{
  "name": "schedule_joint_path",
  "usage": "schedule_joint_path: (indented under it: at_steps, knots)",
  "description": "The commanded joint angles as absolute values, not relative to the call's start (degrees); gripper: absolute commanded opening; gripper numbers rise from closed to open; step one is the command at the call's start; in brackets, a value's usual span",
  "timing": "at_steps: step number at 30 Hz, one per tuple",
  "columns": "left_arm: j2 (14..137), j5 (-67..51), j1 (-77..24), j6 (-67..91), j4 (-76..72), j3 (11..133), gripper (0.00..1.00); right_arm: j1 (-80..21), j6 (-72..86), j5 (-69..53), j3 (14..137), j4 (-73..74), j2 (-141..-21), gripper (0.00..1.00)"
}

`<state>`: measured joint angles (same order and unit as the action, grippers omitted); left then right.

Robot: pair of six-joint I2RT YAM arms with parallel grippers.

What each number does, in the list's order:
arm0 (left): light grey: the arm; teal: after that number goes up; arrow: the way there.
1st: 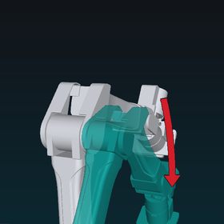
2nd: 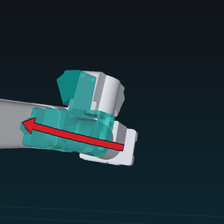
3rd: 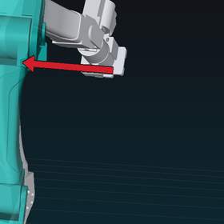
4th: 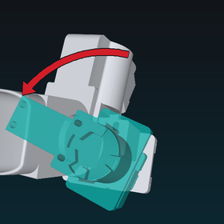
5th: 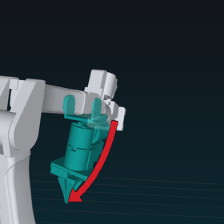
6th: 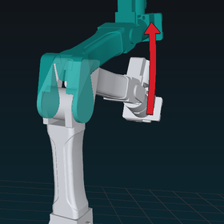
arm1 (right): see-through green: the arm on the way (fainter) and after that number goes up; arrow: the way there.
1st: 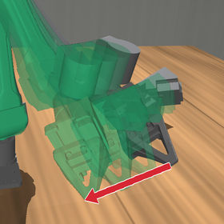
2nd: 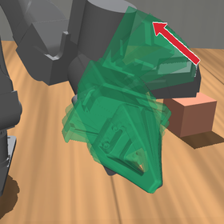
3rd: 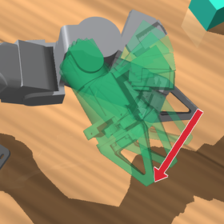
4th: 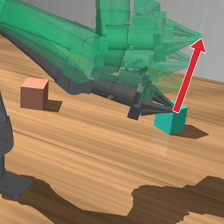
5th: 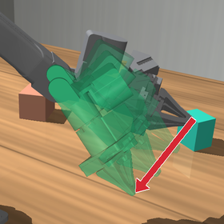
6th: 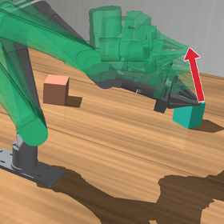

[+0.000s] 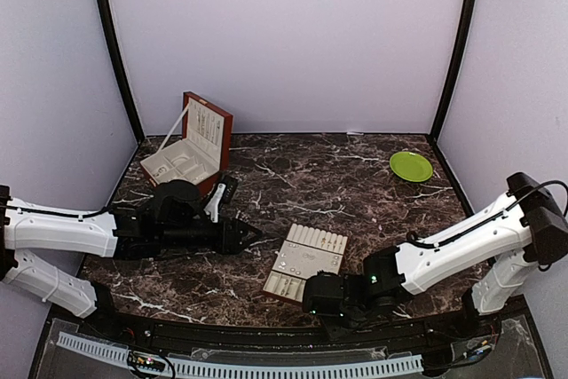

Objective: Organize the mixed jewelry

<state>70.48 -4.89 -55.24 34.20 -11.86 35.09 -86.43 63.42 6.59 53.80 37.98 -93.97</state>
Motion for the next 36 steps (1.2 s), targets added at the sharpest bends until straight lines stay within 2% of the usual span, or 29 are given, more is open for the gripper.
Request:
schedule_joint_path:
  at_steps: [1, 21, 25, 28, 36]
  knots:
    - [69.29, -4.41, -54.95, 33.39, -11.34, 34.62, 0.51, -87.26, 64.51, 6.79, 54.76, 38.55, -95.28, 0.16]
    - [69.9, -4.72, -54.77, 32.56, -11.78, 35.07, 0.51, -88.77, 66.61, 6.33, 55.28, 40.02, -96.67, 0.12]
    - [69.96, -4.8, -54.77, 32.43, -11.52, 35.24, 0.51, -88.79, 66.99, 6.48, 55.27, 40.02, -97.28, 0.08]
    - [69.7, -4.62, -54.77, 32.35, -11.43, 35.24, 0.51, -88.77, 67.23, 6.94, 55.07, 39.94, -97.13, 0.01]
    - [68.1, -3.55, -54.59, 32.26, -10.69, 35.24, 0.51, -88.43, 67.07, 9.98, 55.03, 40.75, -92.38, 0.0]
